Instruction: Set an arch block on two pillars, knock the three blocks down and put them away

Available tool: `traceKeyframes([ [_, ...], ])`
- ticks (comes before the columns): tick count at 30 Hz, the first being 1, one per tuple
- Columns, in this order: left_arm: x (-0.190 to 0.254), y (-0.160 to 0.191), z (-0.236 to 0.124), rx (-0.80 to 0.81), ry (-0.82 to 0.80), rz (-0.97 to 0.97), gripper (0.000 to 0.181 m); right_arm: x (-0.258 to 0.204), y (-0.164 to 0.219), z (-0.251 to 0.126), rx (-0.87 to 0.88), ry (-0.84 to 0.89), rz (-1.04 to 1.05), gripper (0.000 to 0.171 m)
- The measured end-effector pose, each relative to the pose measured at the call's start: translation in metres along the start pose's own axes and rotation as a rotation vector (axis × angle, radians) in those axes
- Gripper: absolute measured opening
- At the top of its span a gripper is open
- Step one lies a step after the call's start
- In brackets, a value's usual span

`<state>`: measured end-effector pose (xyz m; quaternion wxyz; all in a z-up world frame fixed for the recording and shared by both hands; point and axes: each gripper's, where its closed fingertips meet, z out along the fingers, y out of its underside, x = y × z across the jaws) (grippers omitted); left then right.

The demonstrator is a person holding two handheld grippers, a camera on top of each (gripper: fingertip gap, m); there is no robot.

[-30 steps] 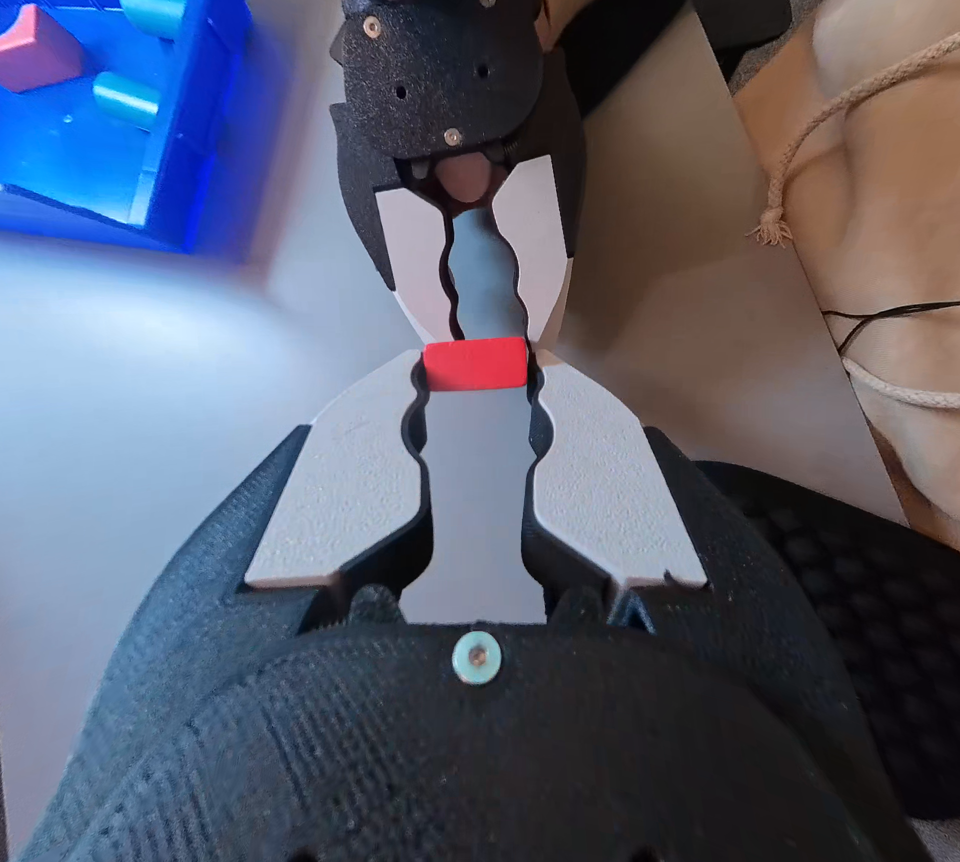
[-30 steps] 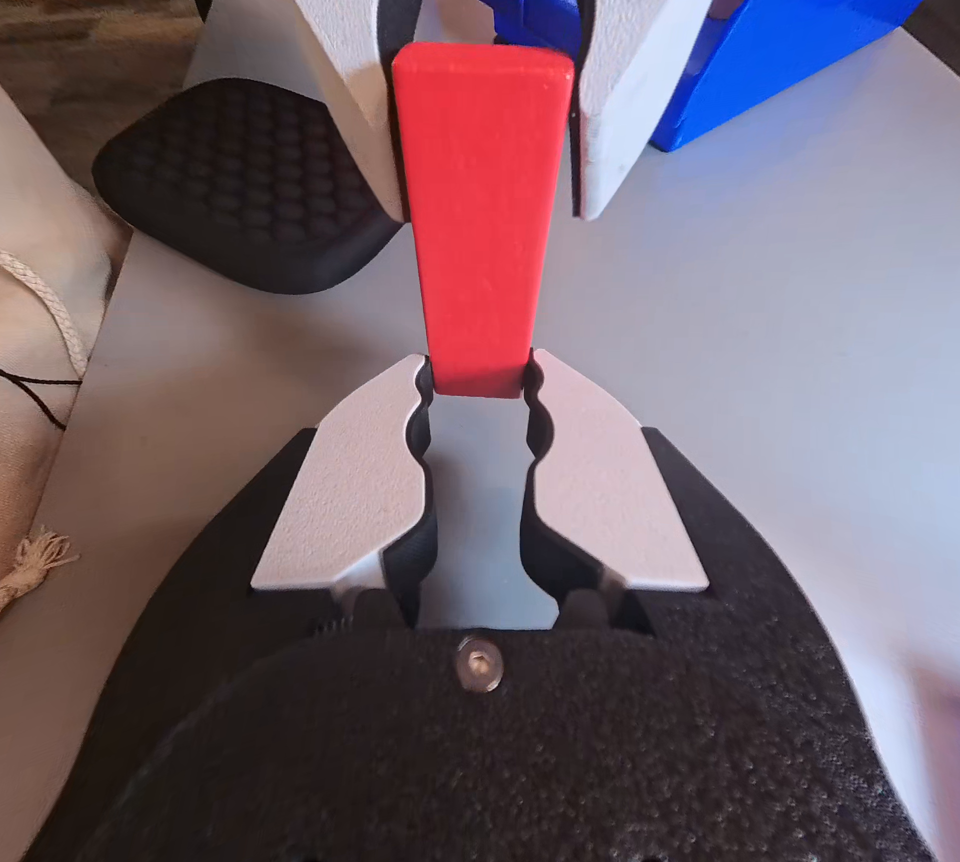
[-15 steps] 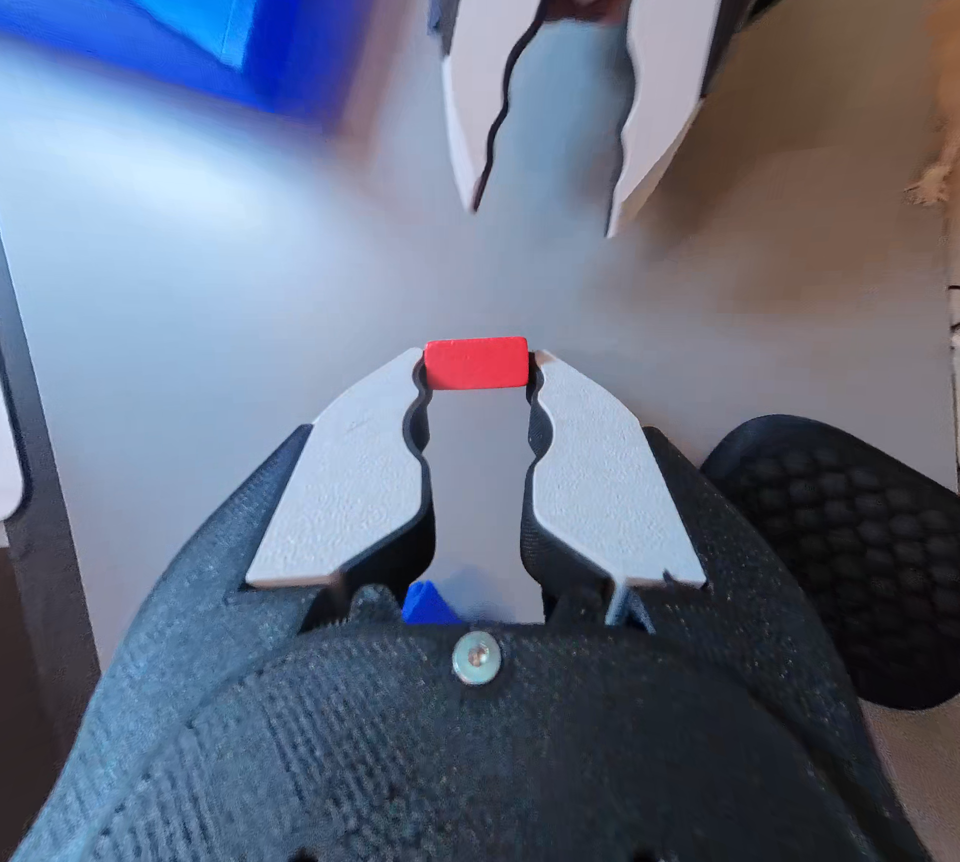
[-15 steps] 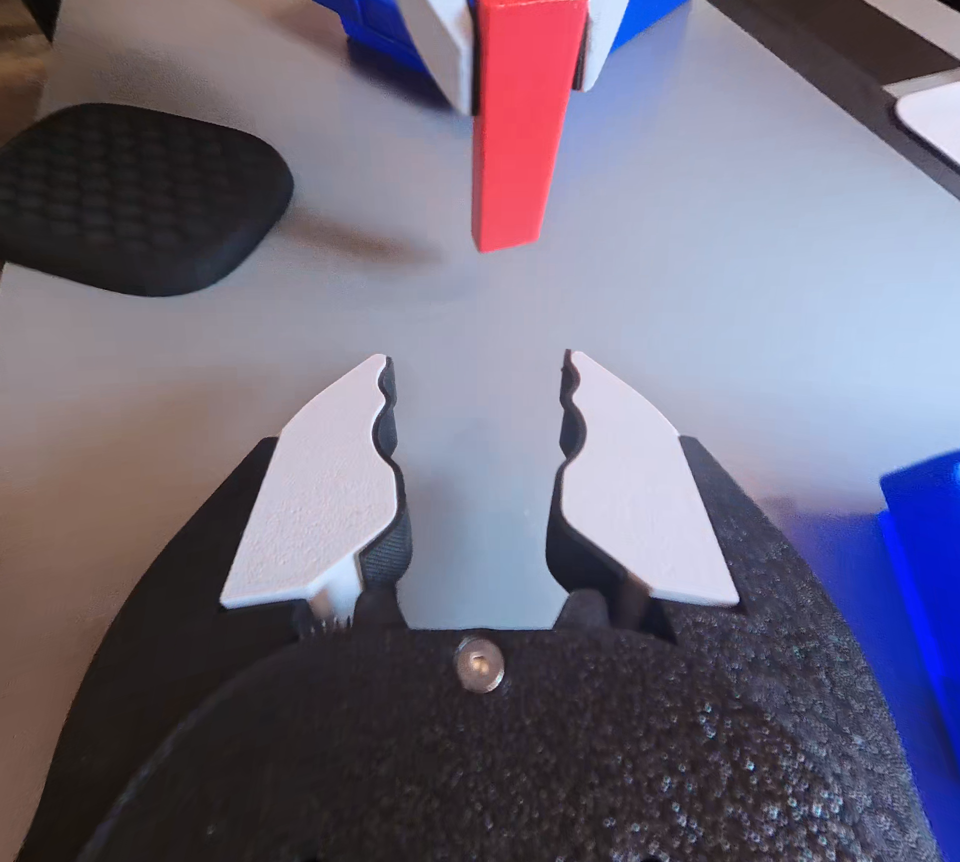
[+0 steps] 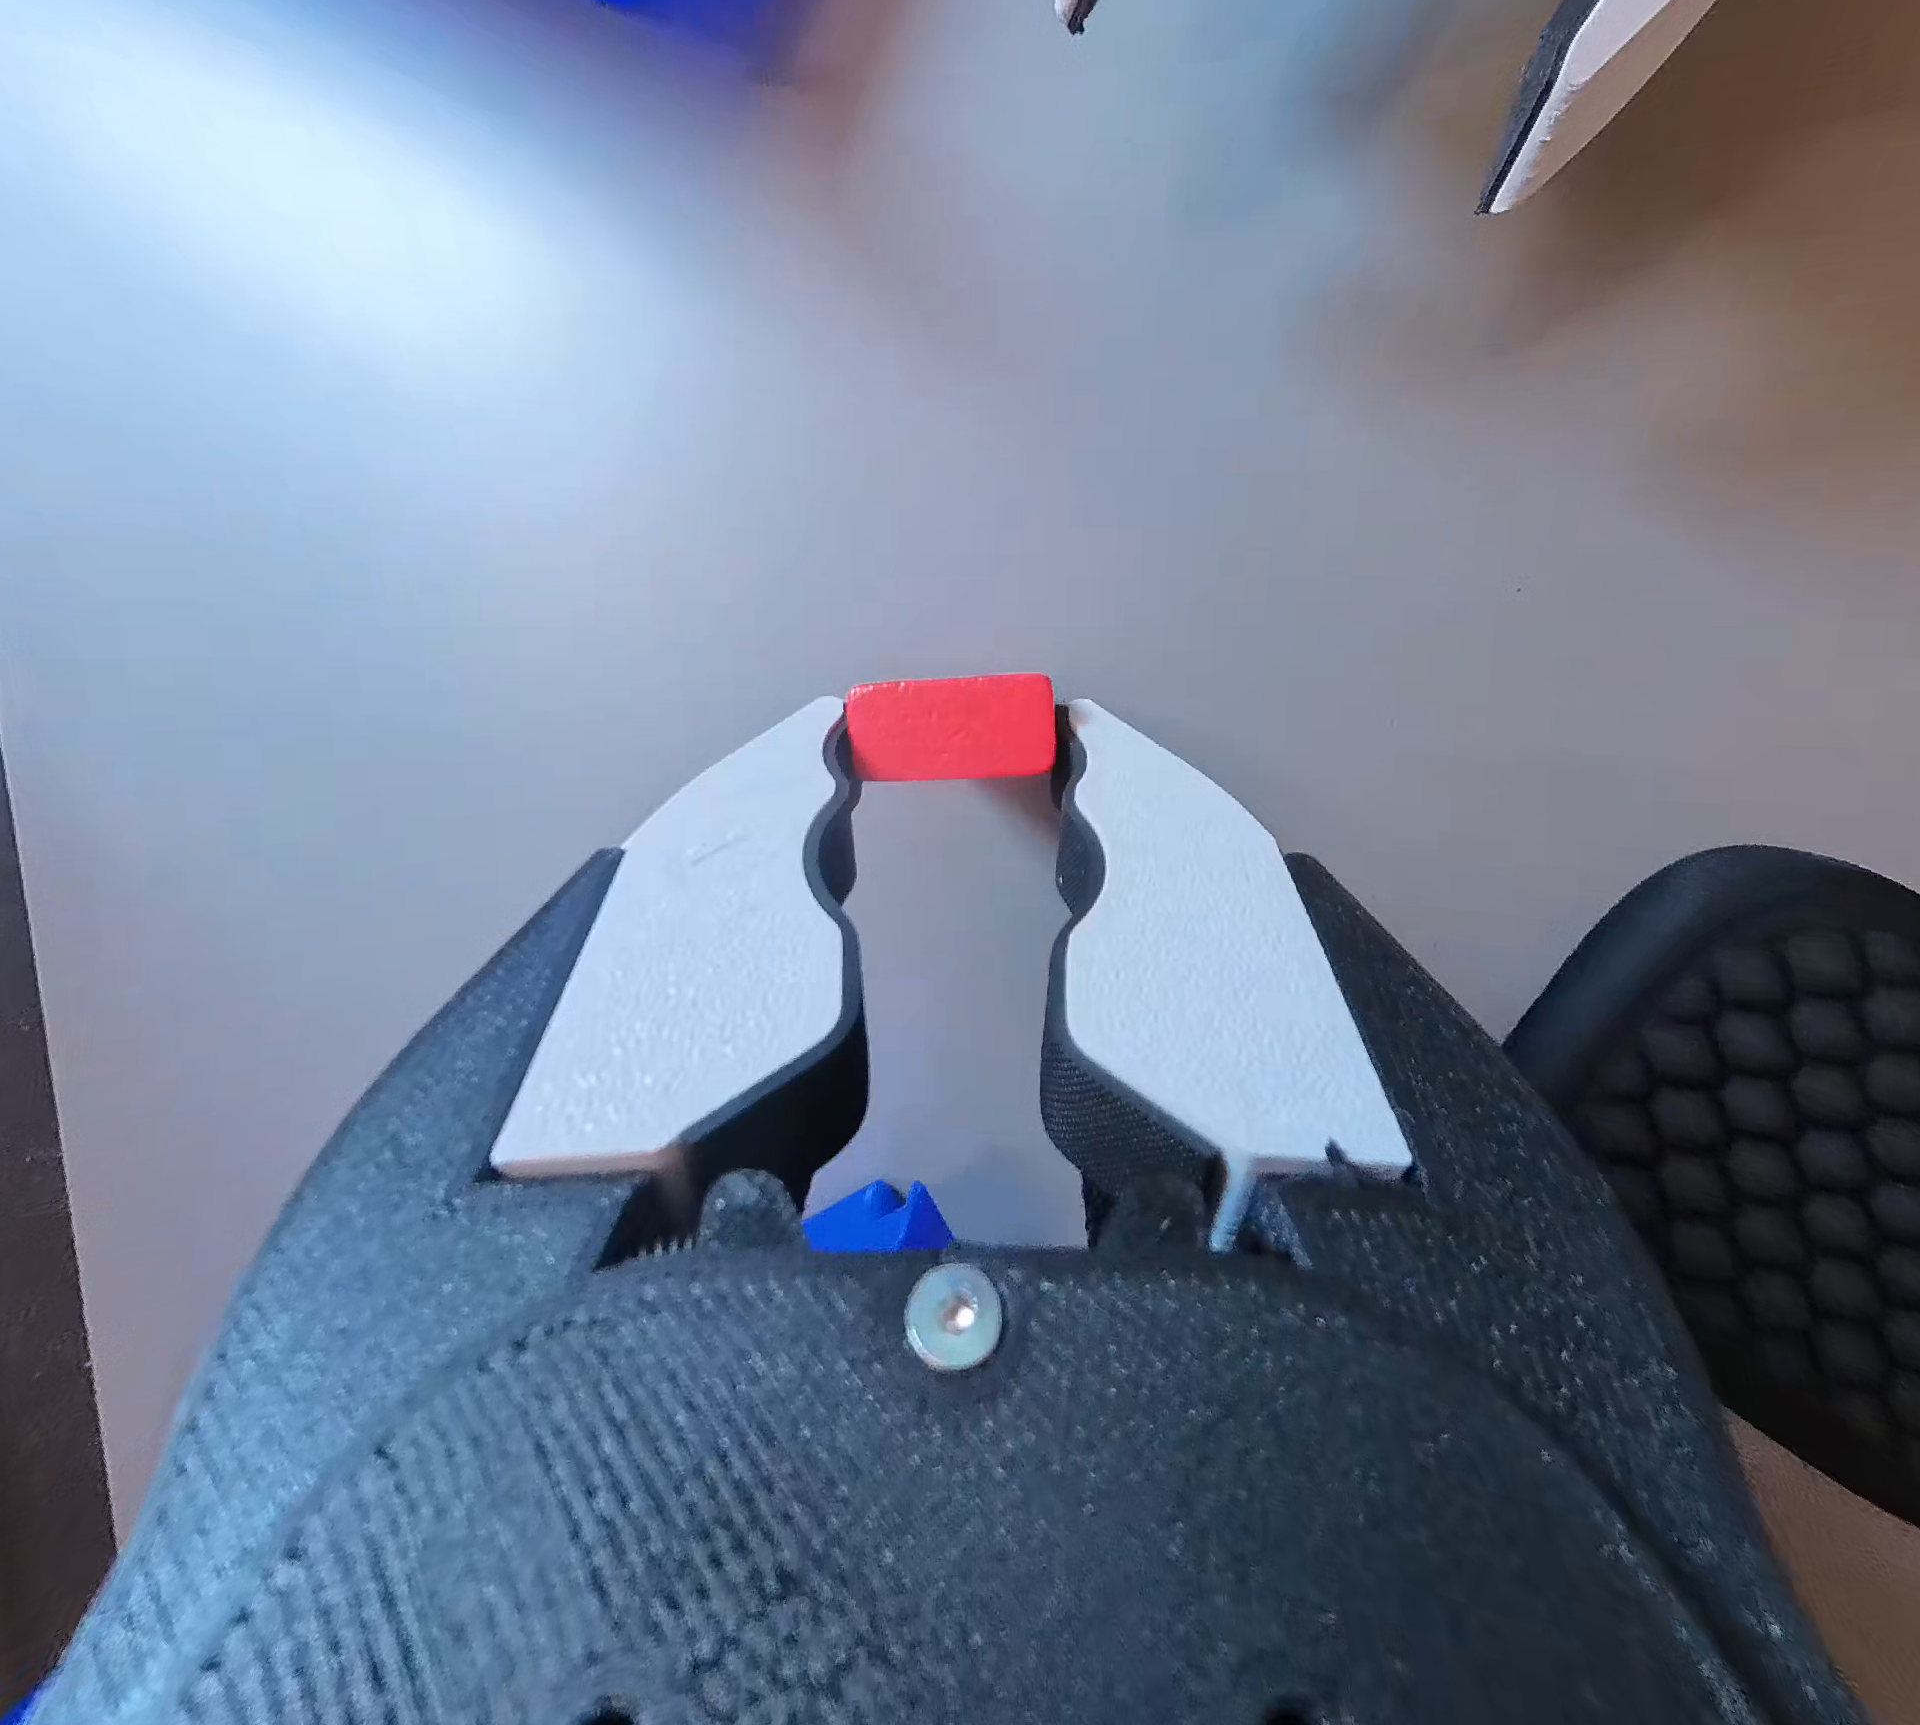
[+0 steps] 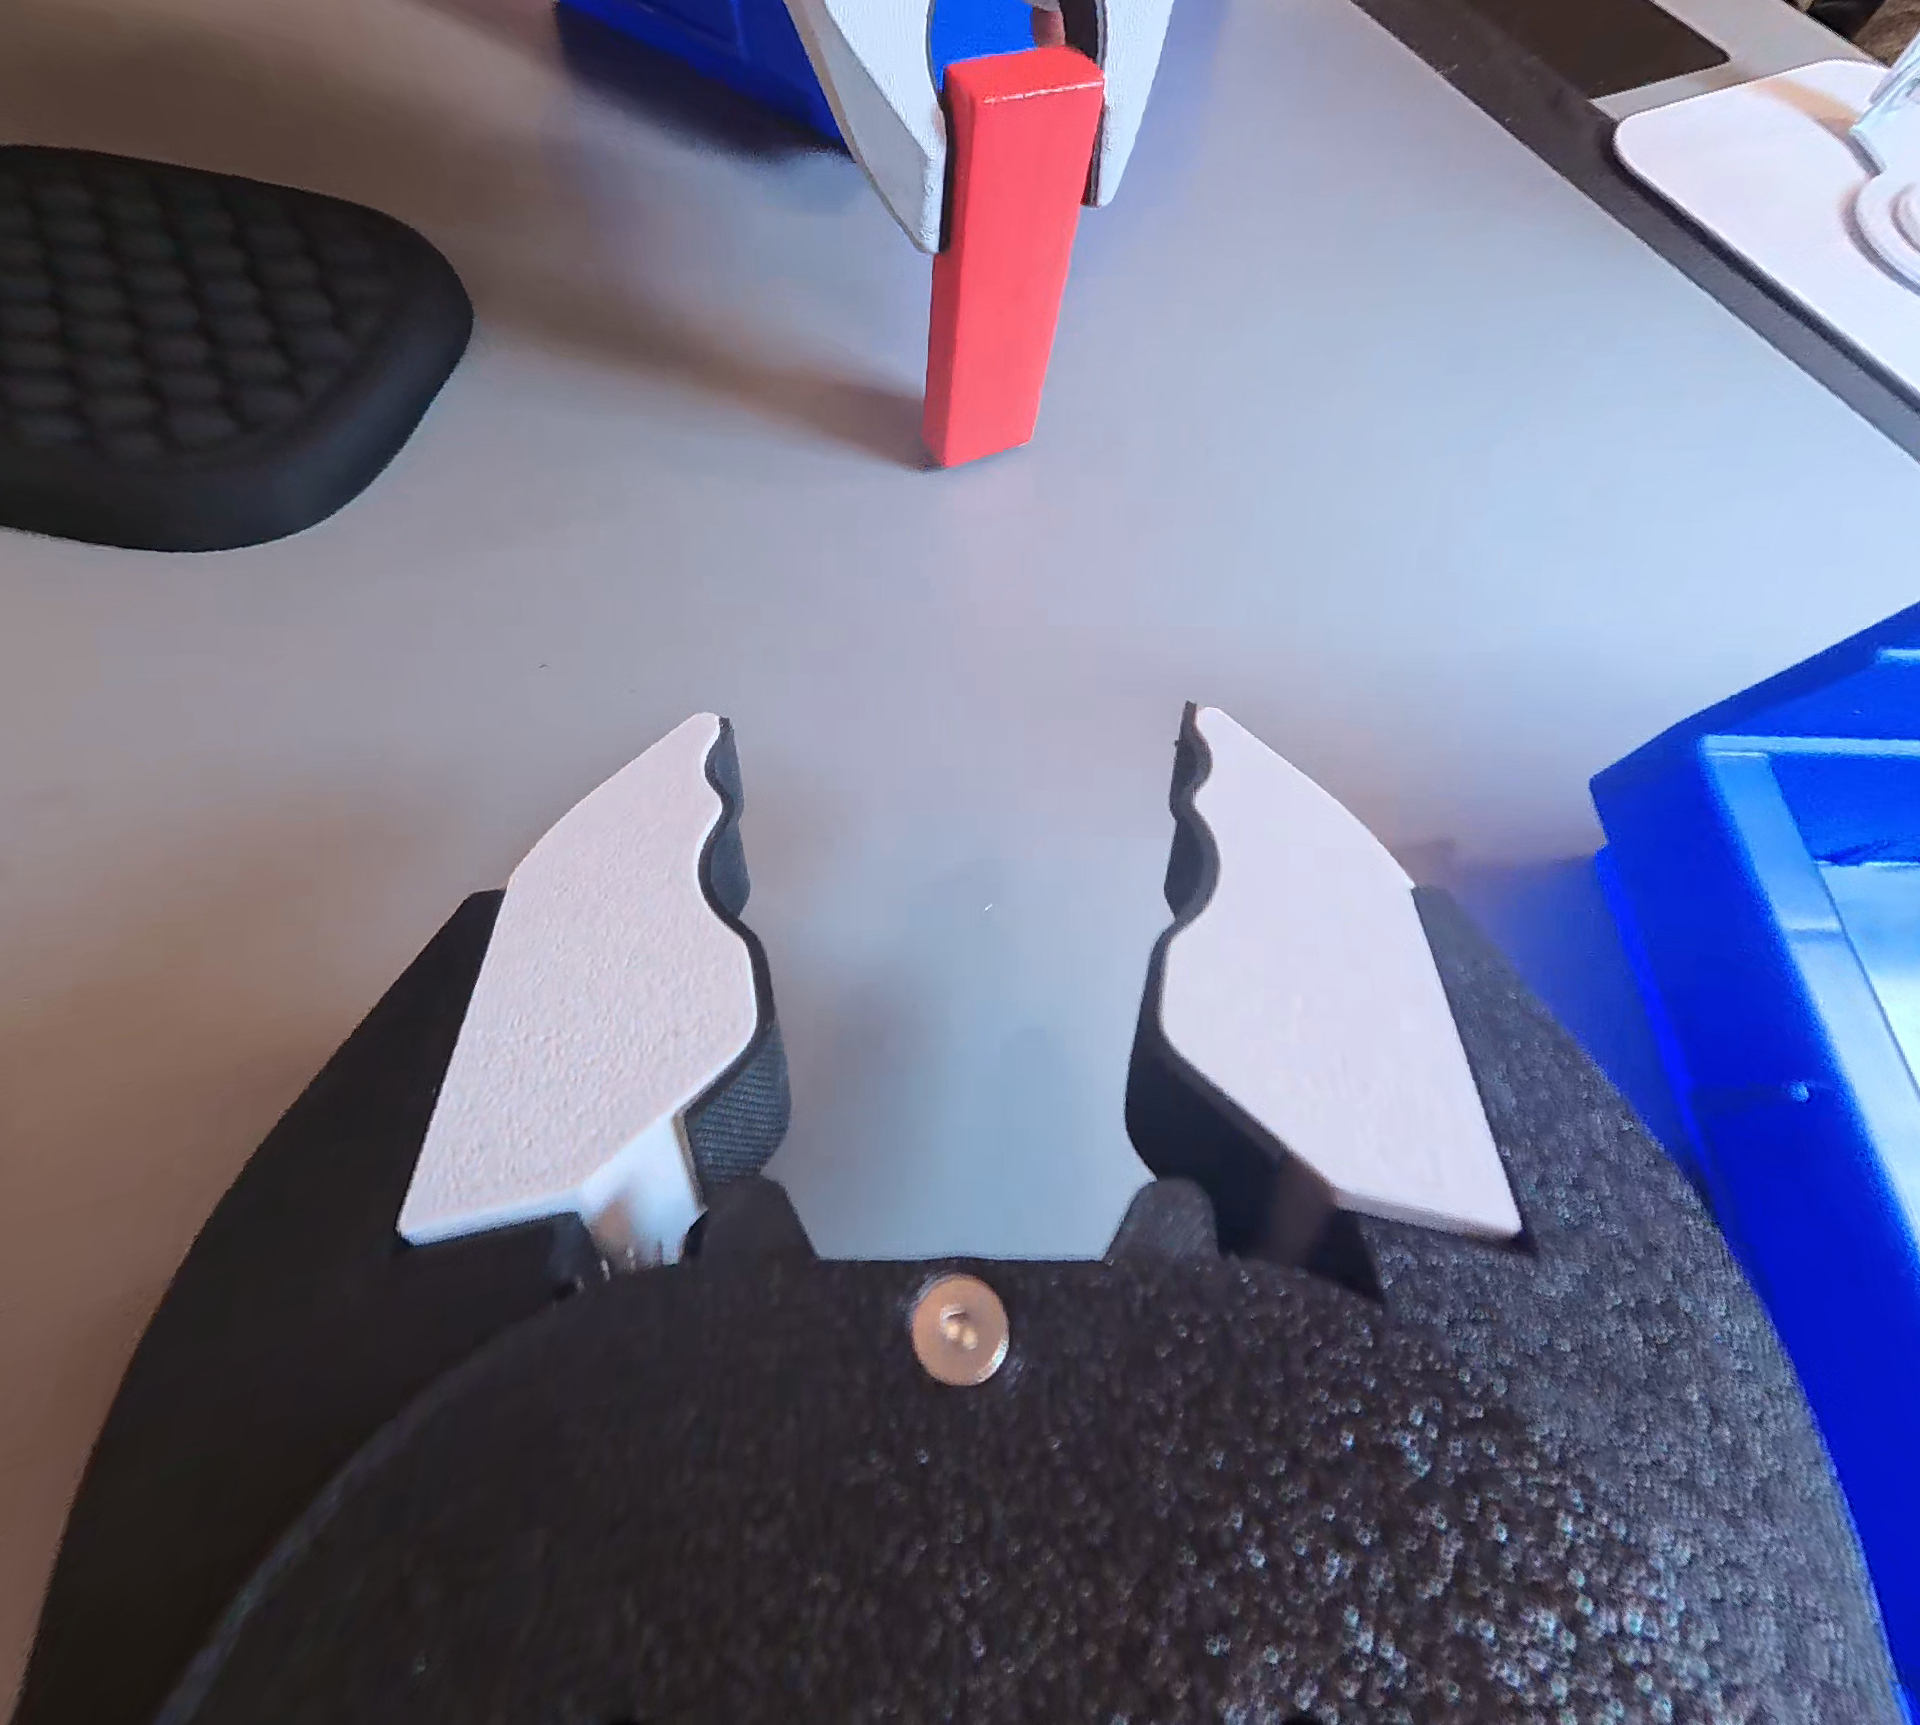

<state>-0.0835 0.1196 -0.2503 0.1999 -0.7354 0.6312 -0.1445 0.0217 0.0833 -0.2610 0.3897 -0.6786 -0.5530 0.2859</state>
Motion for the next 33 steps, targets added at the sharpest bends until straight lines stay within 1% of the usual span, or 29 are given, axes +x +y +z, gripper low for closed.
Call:
traceKeyframes([
  [10, 0.005, -0.002, 0.005, 0.019, 0.002, 0.06, 0.036, 0.001, 0.008, -0.001, -0.022, 0.026, 0.007, 0.08],
  [16, 0.005, -0.001, 0.004, 0.017, -0.002, 0.06, 0.036, 0.001, 0.009, -0.001, -0.018, 0.026, 0.011, 0.08],
  [21, 0.005, -0.001, 0.005, 0.026, -0.003, 0.058, 0.039, 0.002, 0.009, -0.001, -0.017, 0.026, 0.014, 0.08],
  [24, 0.005, -0.002, 0.002, 0.037, -0.013, 0.063, 0.044, 0.002, 0.009, -0.002, -0.014, 0.027, 0.017, 0.08],
  [27, 0.003, -0.006, -0.016, 0.067, -0.053, 0.072, 0.053, 0.002, 0.008, -0.002, -0.013, 0.023, 0.029, 0.08],
  [30, -0.007, -0.009, -0.059, 0.127, -0.121, 0.052, 0.051, 0.002, 0.007, -0.003, -0.009, 0.02, 0.035, 0.08],
  [32, -0.018, 0.002, -0.091, 0.122, -0.185, 0.029, 0.045, 0.002, 0.007, -0.004, -0.007, 0.018, 0.035, 0.08],
  [33, -0.024, 0.014, -0.103, 0.085, -0.213, 0.019, 0.045, 0.002, 0.006, -0.004, -0.006, 0.019, 0.033, 0.08],
])
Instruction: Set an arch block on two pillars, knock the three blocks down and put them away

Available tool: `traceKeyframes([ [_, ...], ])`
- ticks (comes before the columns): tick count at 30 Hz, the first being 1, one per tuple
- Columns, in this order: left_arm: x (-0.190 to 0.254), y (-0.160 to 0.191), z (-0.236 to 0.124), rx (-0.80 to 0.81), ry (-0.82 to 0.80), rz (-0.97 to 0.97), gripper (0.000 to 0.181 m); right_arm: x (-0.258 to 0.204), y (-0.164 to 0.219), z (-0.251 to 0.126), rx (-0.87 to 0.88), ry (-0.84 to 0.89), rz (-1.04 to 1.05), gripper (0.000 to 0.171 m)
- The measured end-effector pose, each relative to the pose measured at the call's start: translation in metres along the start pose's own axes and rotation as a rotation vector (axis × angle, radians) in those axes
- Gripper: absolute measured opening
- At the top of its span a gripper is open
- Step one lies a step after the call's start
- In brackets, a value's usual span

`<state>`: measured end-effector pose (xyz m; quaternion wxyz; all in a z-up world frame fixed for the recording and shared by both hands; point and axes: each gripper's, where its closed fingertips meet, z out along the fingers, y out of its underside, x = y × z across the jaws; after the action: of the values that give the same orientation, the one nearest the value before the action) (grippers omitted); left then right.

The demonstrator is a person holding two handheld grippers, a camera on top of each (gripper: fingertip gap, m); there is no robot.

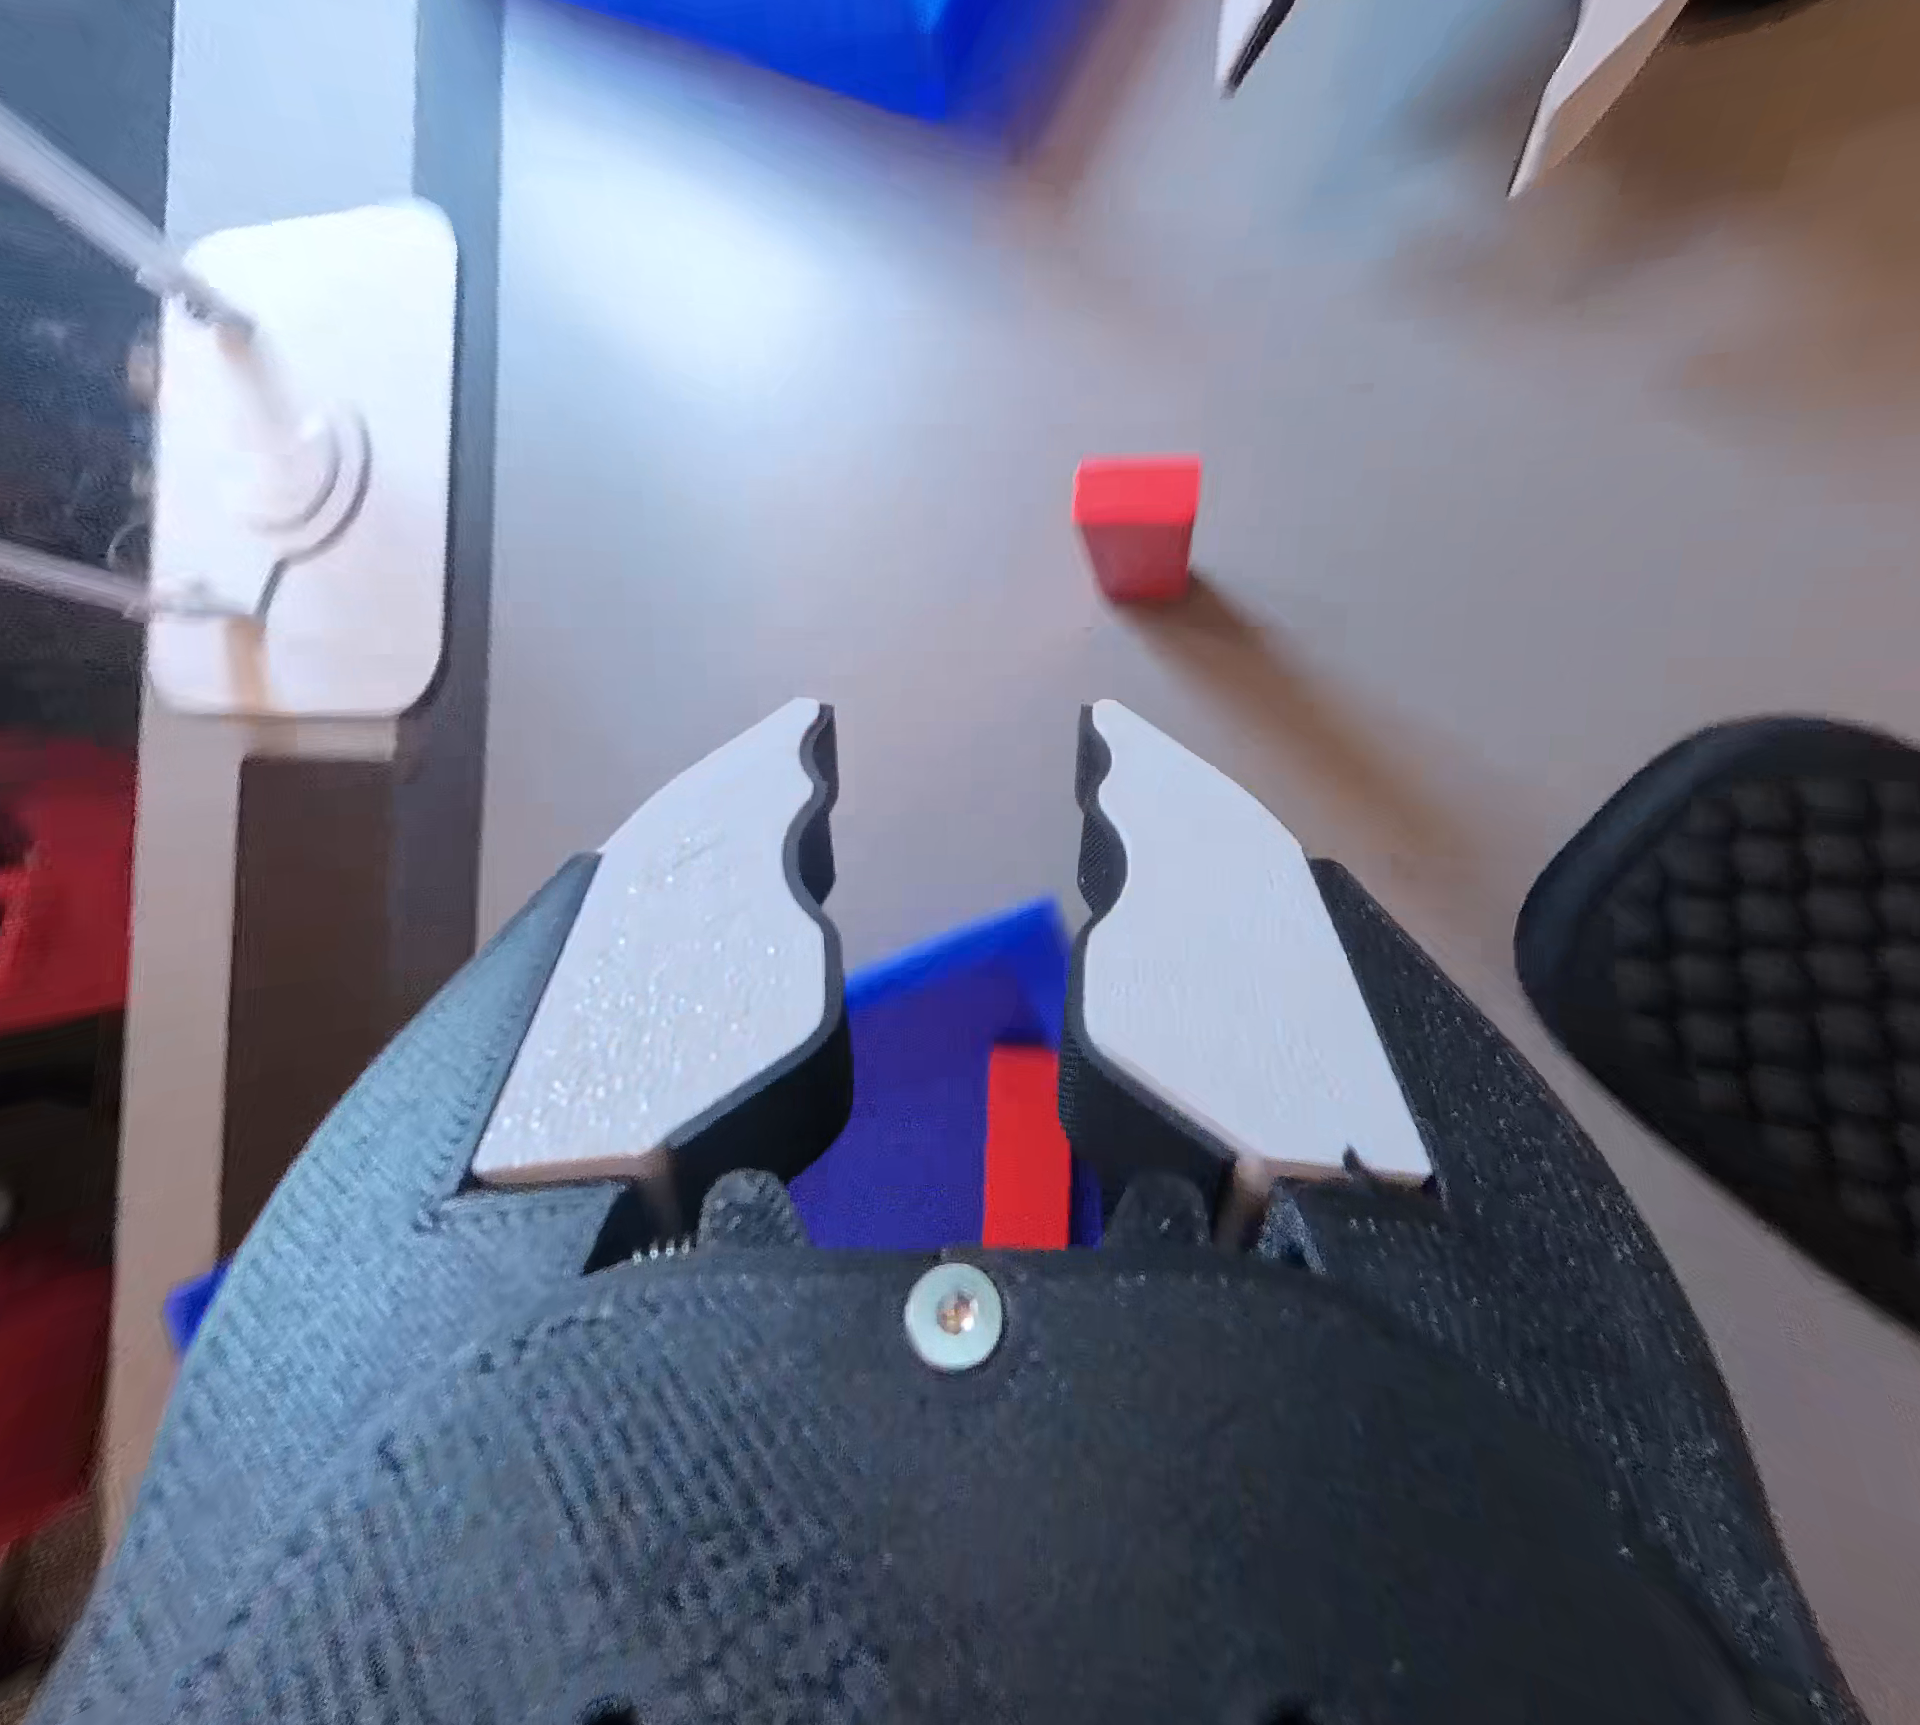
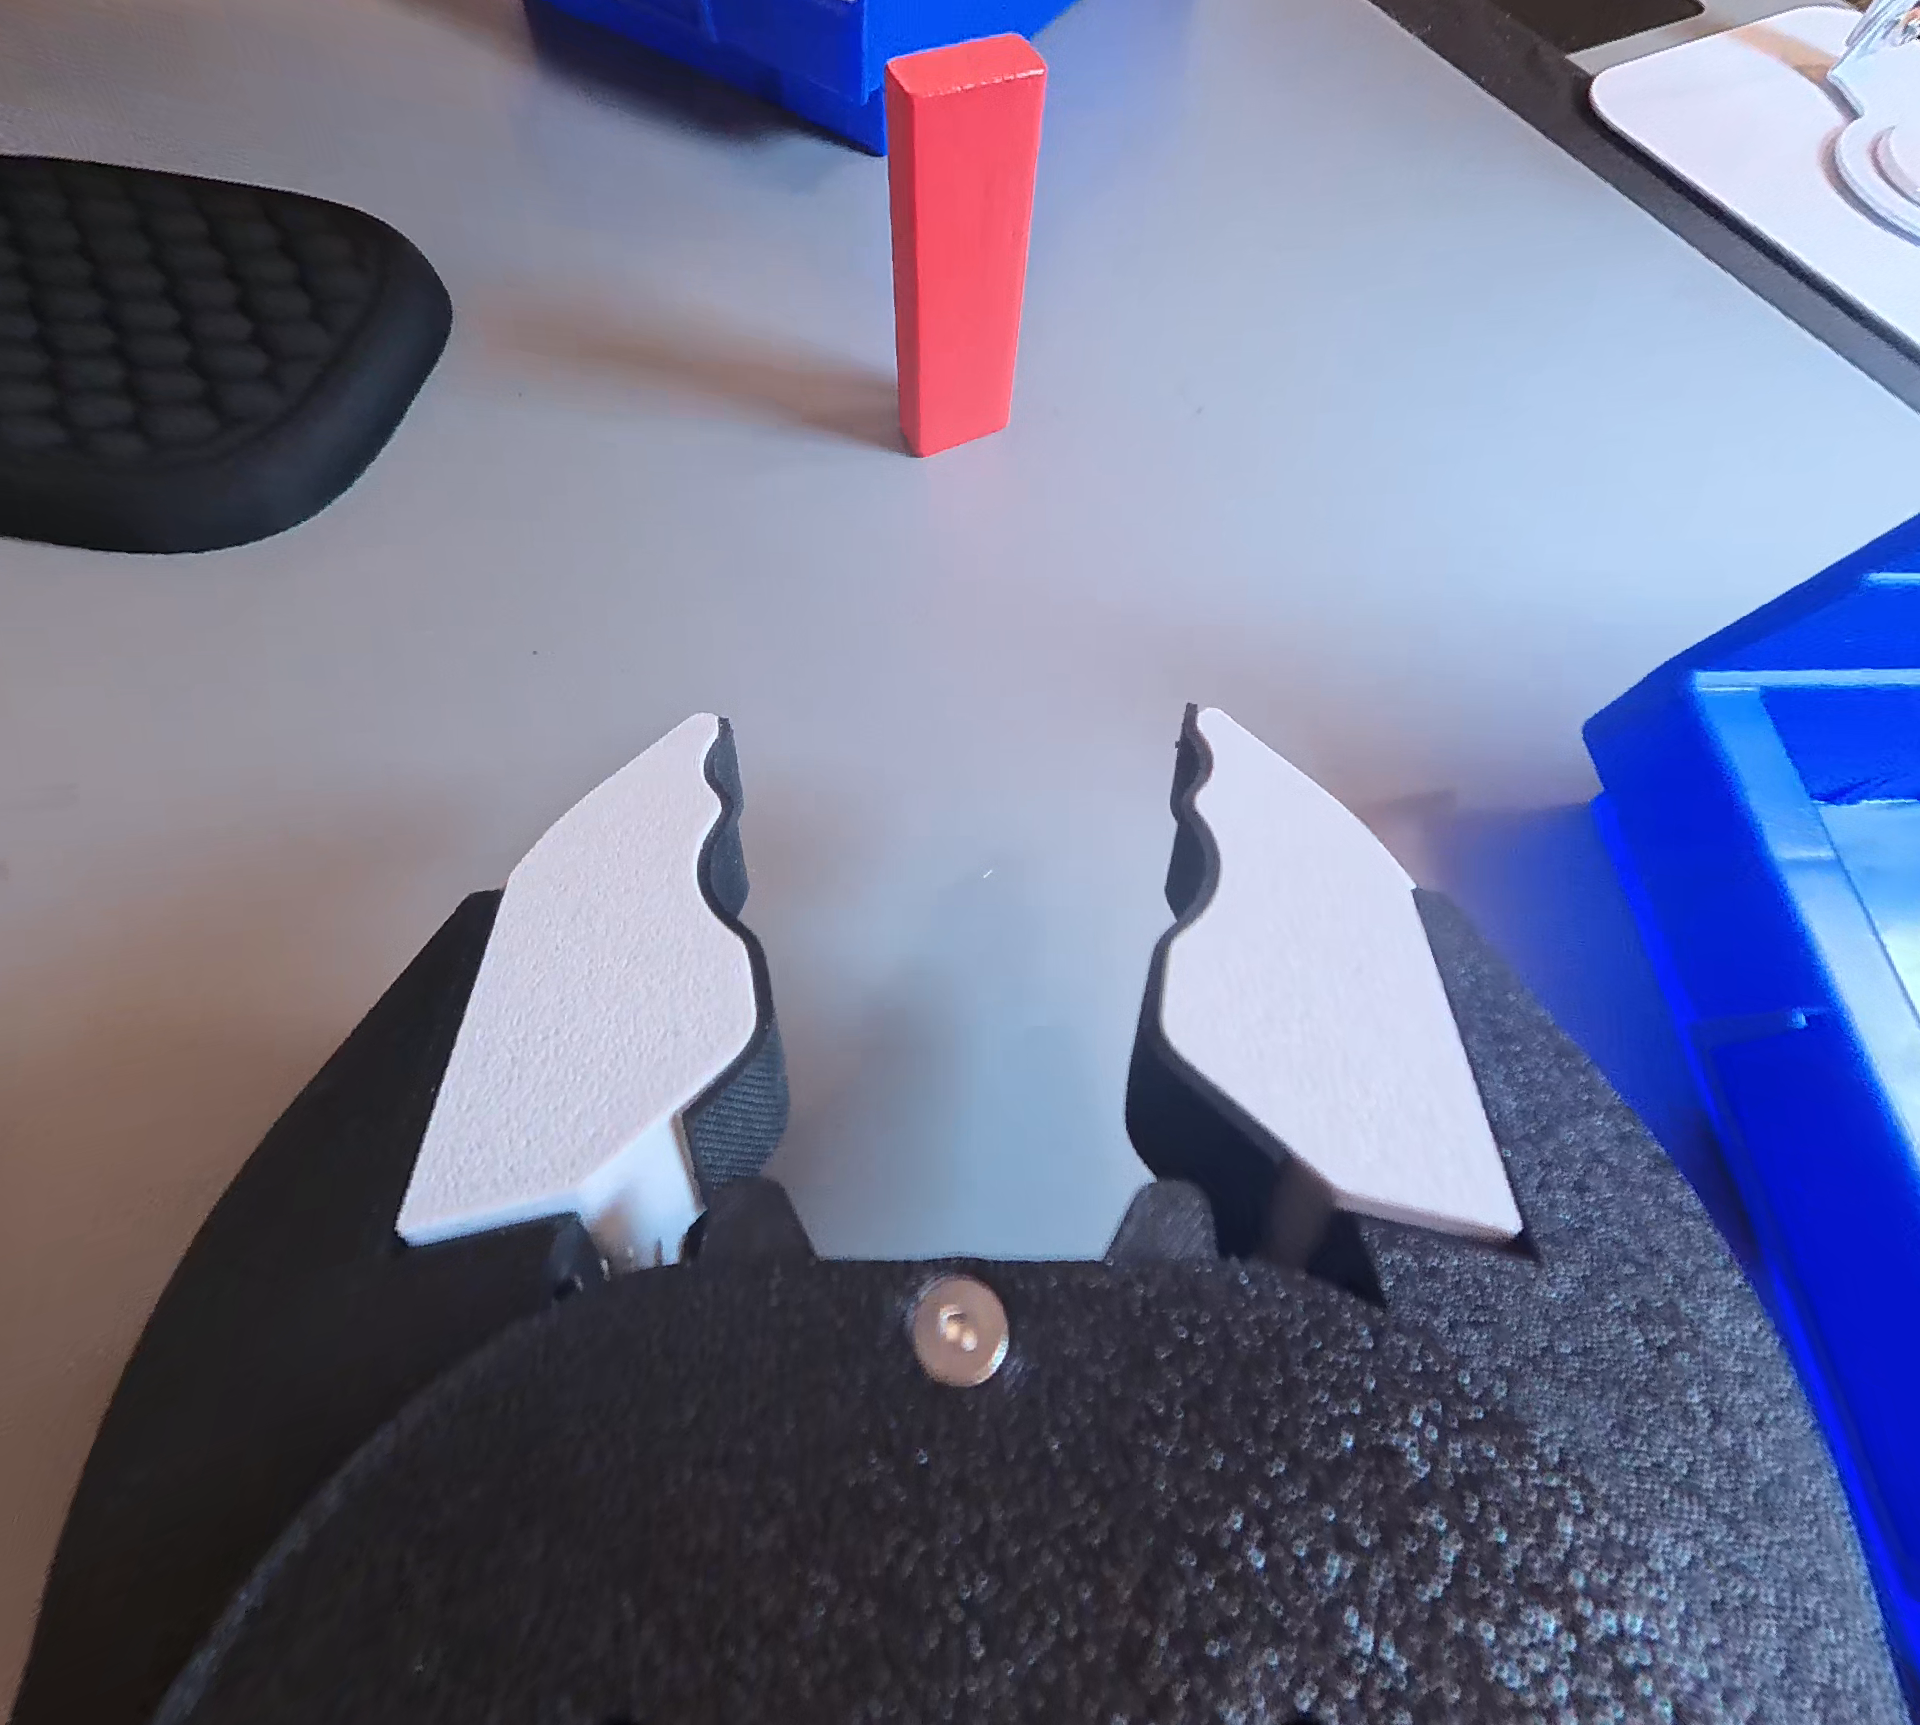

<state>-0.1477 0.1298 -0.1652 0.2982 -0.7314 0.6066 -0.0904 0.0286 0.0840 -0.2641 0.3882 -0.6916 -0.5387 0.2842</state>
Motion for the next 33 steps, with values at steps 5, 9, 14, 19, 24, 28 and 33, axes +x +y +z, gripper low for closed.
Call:
traceKeyframes([
  [5, -0.013, 0.107, -0.015, -0.339, -0.016, -0.088, 0.042, -0.002, 0.0, 0.001, 0.001, -0.006, -0.002, 0.08],
  [9, -0.001, 0.186, 0.005, -0.558, 0.047, -0.121, 0.045, -0.003, 0.003, 0.004, -0.014, -0.01, -0.003, 0.08],
  [14, 0.021, 0.204, 0.021, -0.625, 0.171, -0.155, 0.048, -0.001, 0.004, 0.005, -0.014, -0.011, 0.012, 0.08],
  [19, 0.025, 0.215, 0.03, -0.691, 0.212, -0.152, 0.033, -0.001, 0.003, 0.003, -0.008, -0.01, 0.012, 0.08],
  [24, 0.014, 0.196, 0.013, -0.571, 0.125, -0.127, 0.032, -0.003, -0.004, 0.001, 0.02, -0.011, 0.002, 0.079],
  [28, -0.007, 0.126, -0.024, -0.17, -0.063, -0.159, 0.032, -0.007, -0.031, -0.005, 0.127, -0.007, -0.018, 0.078],
  [33, 0.043, 0.017, -0.03, 0.288, -0.085, -0.074, 0.032, -0.034, -0.088, -0.02, 0.269, -0.069, -0.062, 0.074],
])
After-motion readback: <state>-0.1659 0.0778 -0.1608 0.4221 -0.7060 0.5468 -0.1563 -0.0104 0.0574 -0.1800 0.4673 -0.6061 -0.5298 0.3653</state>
